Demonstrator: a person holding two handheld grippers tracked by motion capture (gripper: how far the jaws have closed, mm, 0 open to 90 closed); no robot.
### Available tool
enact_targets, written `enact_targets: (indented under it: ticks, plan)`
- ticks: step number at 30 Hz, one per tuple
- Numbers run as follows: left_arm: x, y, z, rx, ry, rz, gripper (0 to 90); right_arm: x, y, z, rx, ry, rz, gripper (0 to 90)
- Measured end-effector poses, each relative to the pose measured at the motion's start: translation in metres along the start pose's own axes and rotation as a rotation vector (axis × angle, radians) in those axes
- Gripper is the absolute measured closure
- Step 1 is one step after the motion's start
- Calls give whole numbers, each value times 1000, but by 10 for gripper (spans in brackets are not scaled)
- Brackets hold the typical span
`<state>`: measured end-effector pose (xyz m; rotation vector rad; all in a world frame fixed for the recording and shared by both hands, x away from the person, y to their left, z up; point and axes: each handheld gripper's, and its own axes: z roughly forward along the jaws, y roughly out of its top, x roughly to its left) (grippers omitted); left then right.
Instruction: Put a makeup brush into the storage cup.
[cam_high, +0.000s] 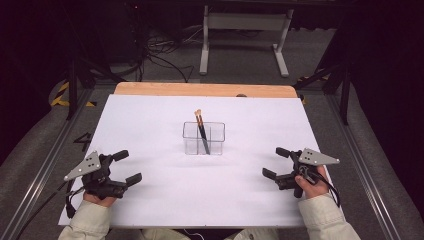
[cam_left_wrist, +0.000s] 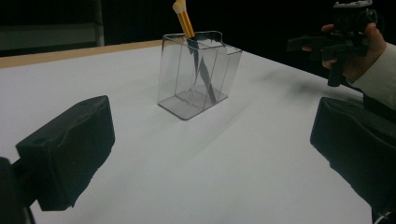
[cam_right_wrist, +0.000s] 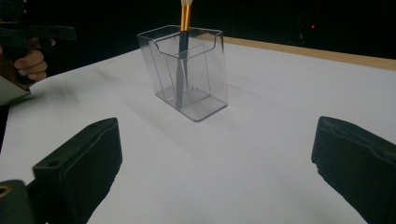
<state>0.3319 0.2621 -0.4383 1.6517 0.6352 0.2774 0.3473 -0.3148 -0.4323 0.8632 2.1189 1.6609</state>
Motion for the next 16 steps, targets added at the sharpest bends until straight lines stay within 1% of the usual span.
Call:
enact_targets:
  ticks: [2, 5, 12, 16]
  plan:
    - [0, 0, 0, 1, 3, -2, 7, 0, -1, 1, 5, 3, 1, 26]
    - [1, -1, 0, 10, 5, -2, 6, -1, -6, 5, 30, 3, -1, 26]
    - [2, -1, 0, 13, 14, -3, 6, -2, -10, 7, 37, -2, 8, 27]
    - [3, -1, 0, 13, 23, -3, 5, -1, -10, 7, 26, -3, 5, 29]
